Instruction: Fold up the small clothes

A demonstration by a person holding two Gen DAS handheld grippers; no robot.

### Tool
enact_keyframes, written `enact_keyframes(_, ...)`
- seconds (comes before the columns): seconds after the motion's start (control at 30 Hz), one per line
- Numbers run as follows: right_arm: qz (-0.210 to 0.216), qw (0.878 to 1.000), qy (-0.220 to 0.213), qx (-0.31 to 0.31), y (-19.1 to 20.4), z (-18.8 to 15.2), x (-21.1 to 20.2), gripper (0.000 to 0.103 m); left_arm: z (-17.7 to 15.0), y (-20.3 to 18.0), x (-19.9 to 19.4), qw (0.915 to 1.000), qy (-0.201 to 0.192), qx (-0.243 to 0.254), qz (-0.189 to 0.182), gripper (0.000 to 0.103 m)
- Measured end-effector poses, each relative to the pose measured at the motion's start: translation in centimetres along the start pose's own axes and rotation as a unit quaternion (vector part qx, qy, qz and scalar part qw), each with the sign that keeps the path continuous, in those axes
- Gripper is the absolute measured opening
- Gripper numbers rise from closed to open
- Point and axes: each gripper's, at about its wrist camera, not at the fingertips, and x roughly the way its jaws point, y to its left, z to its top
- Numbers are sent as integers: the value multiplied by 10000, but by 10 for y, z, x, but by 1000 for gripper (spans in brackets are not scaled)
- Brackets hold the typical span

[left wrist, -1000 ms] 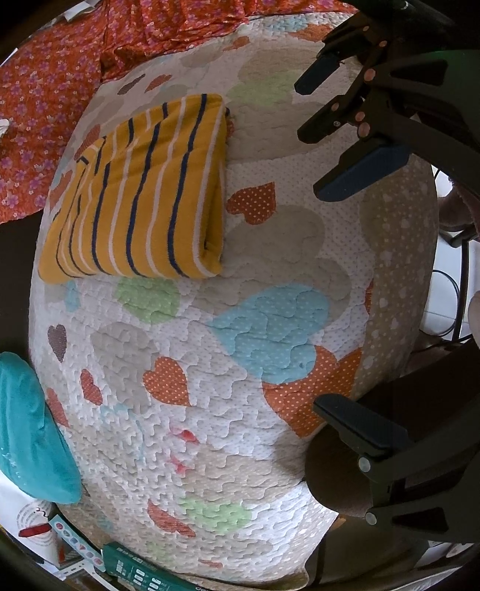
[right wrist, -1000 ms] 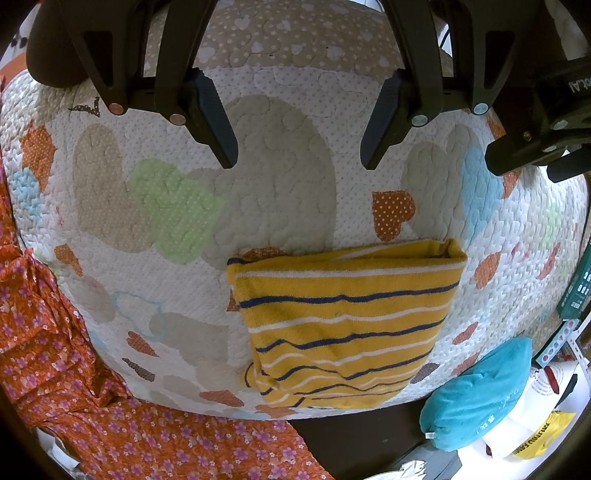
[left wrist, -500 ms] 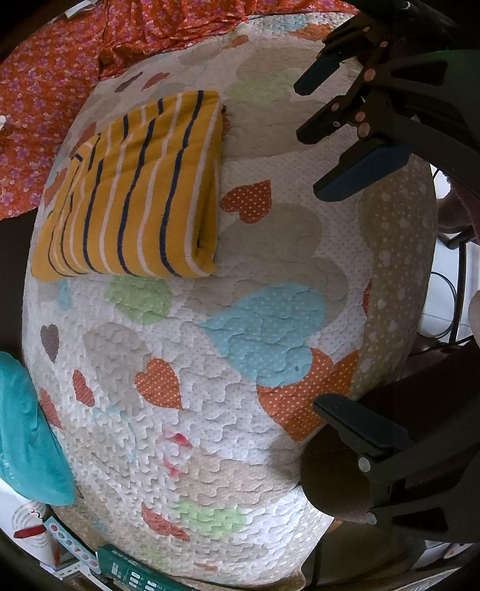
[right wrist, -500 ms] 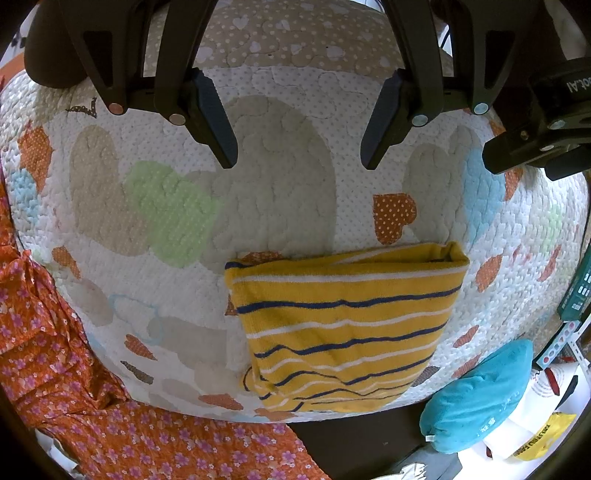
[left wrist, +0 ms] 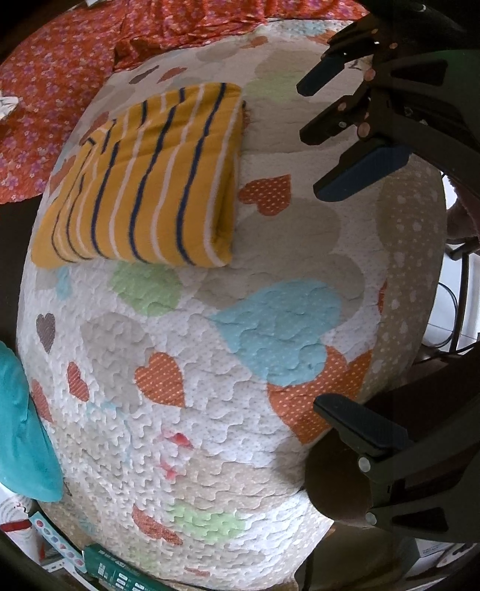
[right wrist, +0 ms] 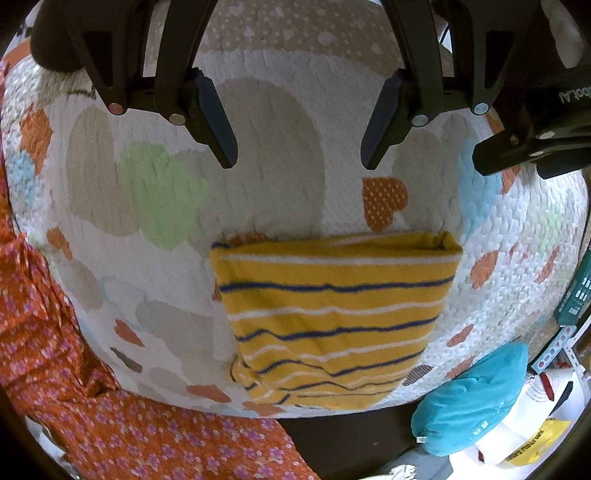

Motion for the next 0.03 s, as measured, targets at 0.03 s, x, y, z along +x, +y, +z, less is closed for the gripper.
enact_keyframes(0.03,0,10000,-5,-41,1,2,0,73,2,1,0,10000,-24,-14,10,103)
